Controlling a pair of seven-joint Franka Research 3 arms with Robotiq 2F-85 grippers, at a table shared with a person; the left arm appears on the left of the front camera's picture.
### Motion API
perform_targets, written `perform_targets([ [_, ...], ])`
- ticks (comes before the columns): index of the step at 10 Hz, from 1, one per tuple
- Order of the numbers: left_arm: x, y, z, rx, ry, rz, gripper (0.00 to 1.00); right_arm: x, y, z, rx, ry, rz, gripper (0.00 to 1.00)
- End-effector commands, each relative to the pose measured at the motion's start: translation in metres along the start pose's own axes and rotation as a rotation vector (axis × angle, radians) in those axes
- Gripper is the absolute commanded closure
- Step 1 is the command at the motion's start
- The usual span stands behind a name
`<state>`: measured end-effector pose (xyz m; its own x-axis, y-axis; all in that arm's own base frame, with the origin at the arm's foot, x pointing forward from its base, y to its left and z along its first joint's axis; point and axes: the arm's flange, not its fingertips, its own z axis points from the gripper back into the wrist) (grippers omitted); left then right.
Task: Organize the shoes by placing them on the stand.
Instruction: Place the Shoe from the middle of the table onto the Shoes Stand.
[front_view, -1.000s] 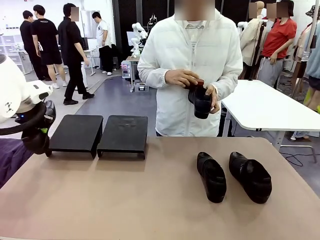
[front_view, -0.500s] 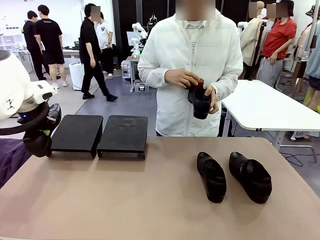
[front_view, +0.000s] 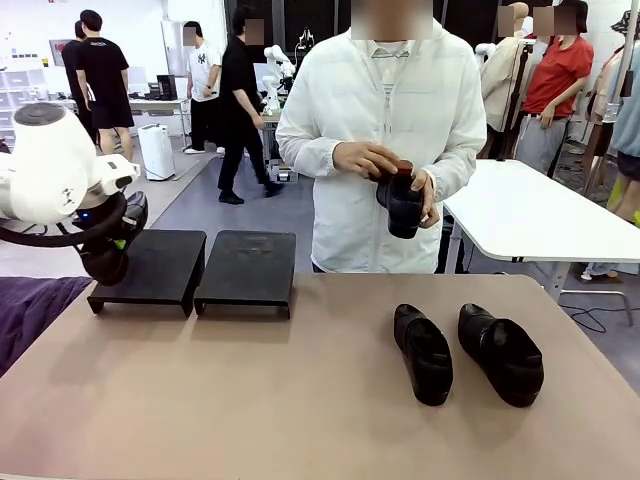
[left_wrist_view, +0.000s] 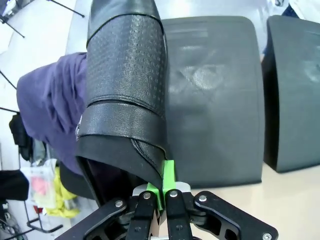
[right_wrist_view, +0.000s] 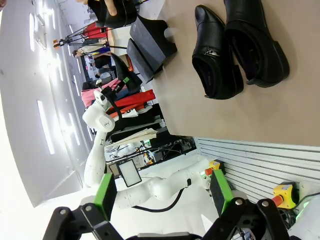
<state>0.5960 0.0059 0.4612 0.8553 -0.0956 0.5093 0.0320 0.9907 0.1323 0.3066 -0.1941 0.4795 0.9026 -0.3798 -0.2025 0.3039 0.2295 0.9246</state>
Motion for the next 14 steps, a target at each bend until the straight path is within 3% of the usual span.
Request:
perform_targets([
  [1,0.015,0.001,-0.009,0.023,-0.001,-0.015,1.0,-0.003,0.003,0.002,-0.011,0.011,-0.012,0.0],
  [5,0.016,-0.001,-0.016,0.04,0.04,-0.01,1.0,-0.003,0.003,0.002,-0.011,0.011,-0.012,0.0],
  [6,0.016,0.0,-0.018,0.037,0.041,-0.003,0.58,-0.003,0.003,0.002,-0.011,0.011,-0.012,0.0],
  [7,0.016,0.001,-0.018,0.026,0.025,0.003,0.01,-0.003,0.003,0.002,-0.011,0.011,-0.012,0.0],
  [12,0.008,-0.001,-0.007,0.0,0.0,-0.012,0.0,-0.003,0.003,0.002,-0.011,0.011,-0.012,0.0],
  [13,0.002,-0.001,0.006,-0.035,0.017,-0.046,0.0,-0.003,0.003,0.002,-0.011,0.011,-0.012,0.0],
  [14,-0.006,-0.002,0.019,-0.056,0.119,-0.087,0.0,-0.003,0.003,0.002,-0.011,0.011,-0.012,0.0],
])
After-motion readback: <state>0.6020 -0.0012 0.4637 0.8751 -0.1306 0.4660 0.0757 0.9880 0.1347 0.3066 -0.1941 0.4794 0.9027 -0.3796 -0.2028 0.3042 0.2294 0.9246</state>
